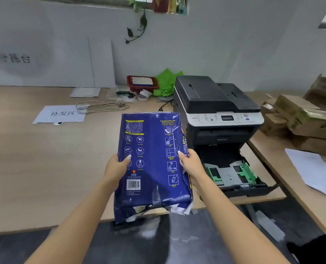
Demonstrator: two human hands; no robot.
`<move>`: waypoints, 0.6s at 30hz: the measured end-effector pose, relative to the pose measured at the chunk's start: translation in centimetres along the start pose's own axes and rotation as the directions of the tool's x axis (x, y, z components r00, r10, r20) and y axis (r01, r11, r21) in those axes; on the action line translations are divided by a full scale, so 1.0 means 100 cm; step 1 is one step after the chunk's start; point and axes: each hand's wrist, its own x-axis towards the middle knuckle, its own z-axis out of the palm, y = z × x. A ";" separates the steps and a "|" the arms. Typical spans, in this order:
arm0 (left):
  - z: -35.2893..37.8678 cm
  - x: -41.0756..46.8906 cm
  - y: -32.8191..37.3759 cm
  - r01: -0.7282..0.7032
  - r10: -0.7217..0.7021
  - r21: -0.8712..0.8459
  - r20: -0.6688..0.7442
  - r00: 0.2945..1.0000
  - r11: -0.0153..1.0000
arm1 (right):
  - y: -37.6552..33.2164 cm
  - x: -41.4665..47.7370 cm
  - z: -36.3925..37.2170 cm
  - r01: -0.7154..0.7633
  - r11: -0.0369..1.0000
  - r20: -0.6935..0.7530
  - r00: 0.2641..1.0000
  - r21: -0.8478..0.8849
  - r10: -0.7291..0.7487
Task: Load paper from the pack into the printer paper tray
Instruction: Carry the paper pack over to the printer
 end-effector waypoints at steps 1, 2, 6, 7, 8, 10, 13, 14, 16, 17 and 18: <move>0.000 0.011 0.000 0.017 -0.017 0.010 -0.016 1.000 1.000 | 0.000 0.013 0.004 -0.005 1.000 0.005 1.000 -0.003 0.005; 0.000 0.024 -0.001 0.032 -0.032 0.017 -0.030 0.999 0.999 | 0.002 0.027 0.008 -0.007 1.000 0.010 1.000 -0.010 0.007; -0.003 0.081 -0.004 0.049 -0.048 0.051 -0.021 0.999 0.997 | 0.005 0.075 0.026 -0.056 0.998 0.033 0.998 -0.022 0.057; -0.003 0.093 -0.004 0.050 -0.049 0.054 -0.018 0.999 0.997 | 0.004 0.086 0.031 -0.074 0.997 0.040 0.996 -0.024 0.075; -0.003 0.104 -0.004 0.054 -0.052 0.059 -0.024 0.998 0.997 | 0.003 0.096 0.034 -0.084 0.996 0.046 0.995 -0.033 0.085; -0.002 0.125 -0.004 0.064 -0.062 0.060 -0.024 0.998 0.996 | 0.001 0.116 0.040 -0.087 0.996 0.066 0.994 -0.025 0.089; 0.004 0.156 -0.007 0.105 -0.104 0.047 -0.031 0.994 0.993 | 0.001 0.144 0.043 -0.109 0.993 0.064 0.992 -0.046 0.112; 0.007 0.162 -0.007 0.128 -0.126 0.035 -0.038 0.991 0.991 | 0.003 0.153 0.044 -0.113 0.992 0.069 0.991 -0.061 0.117; 0.016 0.172 -0.007 0.154 -0.153 0.007 -0.048 0.987 0.988 | 0.004 0.173 0.045 -0.132 0.988 0.102 0.985 -0.079 0.140; 0.021 0.179 -0.007 0.163 -0.164 -0.007 -0.055 0.985 0.987 | 0.004 0.183 0.045 -0.143 0.986 0.118 0.981 -0.089 0.153; 0.025 0.185 -0.008 0.175 -0.176 -0.016 -0.063 0.982 0.984 | 0.005 0.194 0.045 -0.155 0.982 0.125 0.978 -0.104 0.168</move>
